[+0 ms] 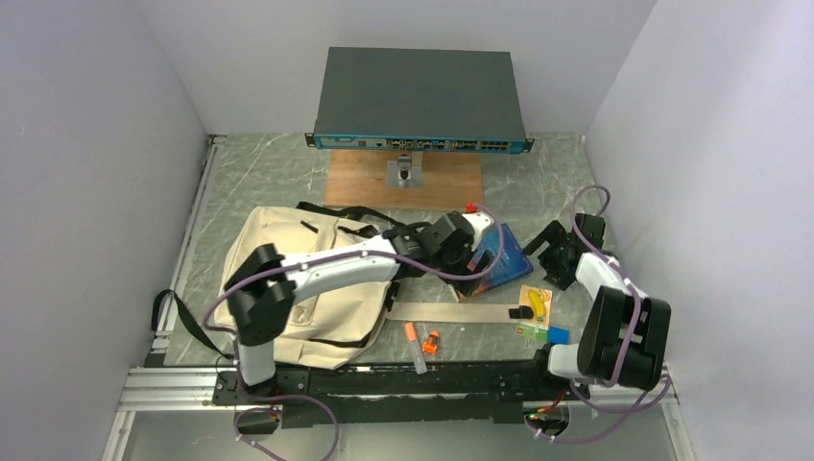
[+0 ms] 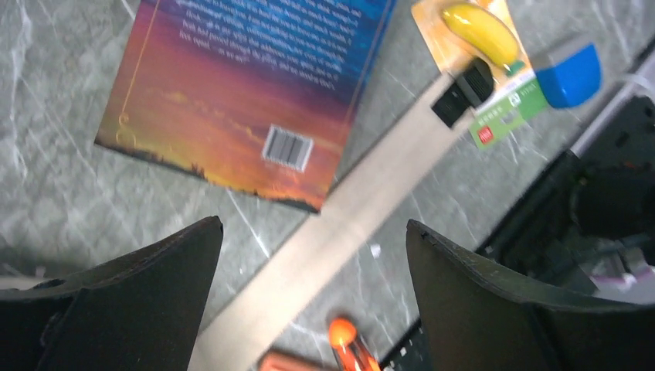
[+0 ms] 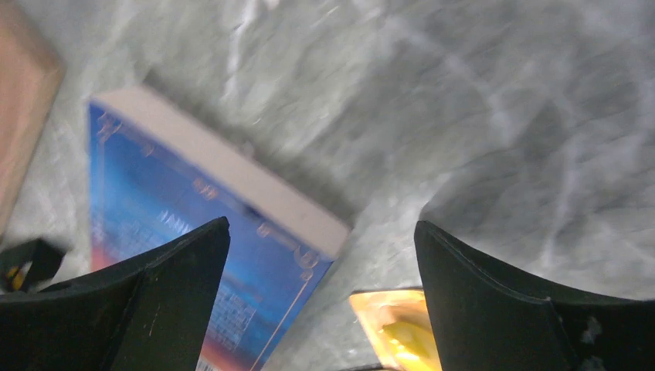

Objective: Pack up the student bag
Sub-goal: Move the book to the center of the board, then pick up the book from the center of the board.

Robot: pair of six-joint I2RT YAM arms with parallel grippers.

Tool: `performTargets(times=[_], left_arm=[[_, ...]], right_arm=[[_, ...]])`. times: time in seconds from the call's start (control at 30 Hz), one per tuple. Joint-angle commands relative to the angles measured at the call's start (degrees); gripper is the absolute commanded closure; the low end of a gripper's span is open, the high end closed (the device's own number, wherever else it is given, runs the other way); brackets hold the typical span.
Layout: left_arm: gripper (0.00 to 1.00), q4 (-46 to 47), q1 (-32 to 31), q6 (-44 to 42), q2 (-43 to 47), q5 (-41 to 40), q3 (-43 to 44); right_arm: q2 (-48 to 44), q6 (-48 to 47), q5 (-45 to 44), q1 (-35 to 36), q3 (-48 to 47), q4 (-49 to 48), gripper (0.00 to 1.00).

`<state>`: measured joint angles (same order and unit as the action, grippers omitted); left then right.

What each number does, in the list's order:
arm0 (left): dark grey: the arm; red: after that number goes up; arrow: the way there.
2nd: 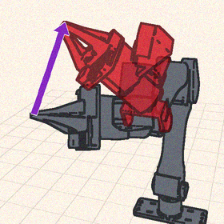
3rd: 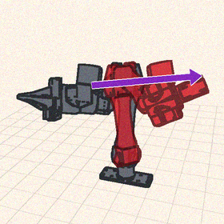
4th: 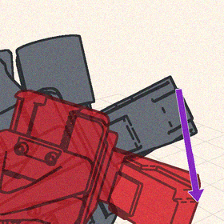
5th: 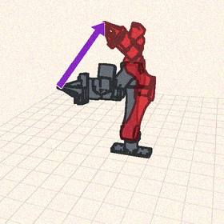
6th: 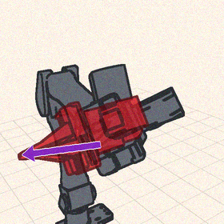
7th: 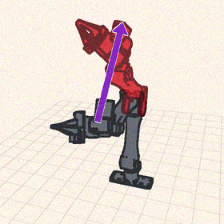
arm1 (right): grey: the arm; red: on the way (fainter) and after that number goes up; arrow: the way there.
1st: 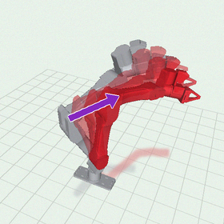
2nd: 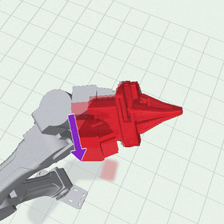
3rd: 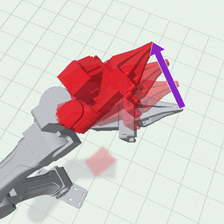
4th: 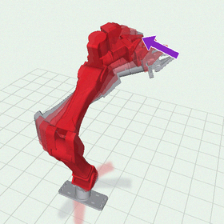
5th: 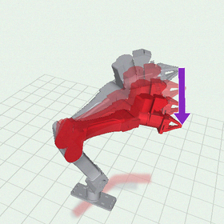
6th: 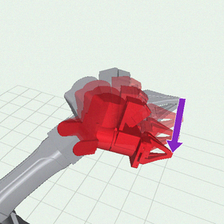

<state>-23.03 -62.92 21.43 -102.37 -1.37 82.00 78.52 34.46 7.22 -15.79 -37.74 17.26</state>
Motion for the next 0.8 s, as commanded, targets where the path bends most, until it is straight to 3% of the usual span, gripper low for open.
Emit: performTargets(times=[0.0,0.23,0.47,0.67,0.77], left_arm=[[0.07,1.99,1.05,-4.87,-6.13,-3.72,7.42],[0.12,3.94,7.07,-5.78,-14.30,-0.81,12.11],[0.20,4.28,7.98,-8.67,-18.10,-3.49,13.78],[0.03,2.33,8.44,-12.22,-19.74,-8.73,14.87],[0.00,-0.82,9.43,-12.52,-22.32,-6.91,17.85]], right_arm=[[-7.38,0.09,13.76,0.24,6.30,-6.09,0.08],[-11.89,-1.31,20.95,0.10,11.11,-11.62,0.09],[-10.30,-0.45,26.83,0.08,13.57,-14.68,0.15],[-7.24,-3.52,29.31,0.14,14.22,-14.82,0.15],[-4.26,-4.20,30.07,0.20,13.39,-14.65,0.18]])
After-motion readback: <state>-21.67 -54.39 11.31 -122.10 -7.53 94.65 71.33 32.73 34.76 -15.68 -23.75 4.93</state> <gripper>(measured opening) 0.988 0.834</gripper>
